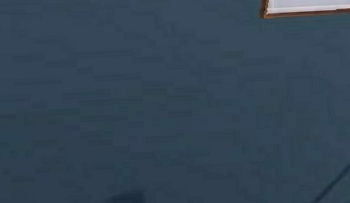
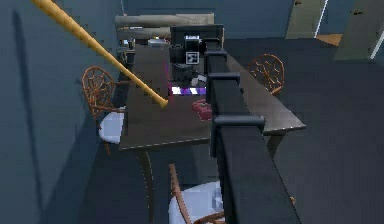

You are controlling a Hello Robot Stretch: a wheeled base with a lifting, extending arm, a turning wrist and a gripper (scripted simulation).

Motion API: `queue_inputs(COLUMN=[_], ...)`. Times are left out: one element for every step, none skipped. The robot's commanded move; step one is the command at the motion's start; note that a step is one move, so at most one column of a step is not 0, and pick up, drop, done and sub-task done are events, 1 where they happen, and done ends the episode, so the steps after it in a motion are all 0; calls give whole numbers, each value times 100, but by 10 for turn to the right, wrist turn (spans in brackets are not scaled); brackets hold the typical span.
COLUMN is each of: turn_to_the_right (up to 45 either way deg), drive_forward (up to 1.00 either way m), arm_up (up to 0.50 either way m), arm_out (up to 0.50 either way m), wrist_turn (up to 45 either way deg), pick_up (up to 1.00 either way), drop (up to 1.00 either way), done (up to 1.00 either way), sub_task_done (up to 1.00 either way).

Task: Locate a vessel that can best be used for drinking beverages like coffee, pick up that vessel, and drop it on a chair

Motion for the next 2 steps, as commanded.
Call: queue_inputs(turn_to_the_right=[0, 0], drive_forward=[0, 0], arm_up=[0, 0], arm_out=[-10, 0], wrist_turn=[0, 0], pick_up=[0, 0], drop=[0, 0], done=[0, 100], sub_task_done=[0, 0])
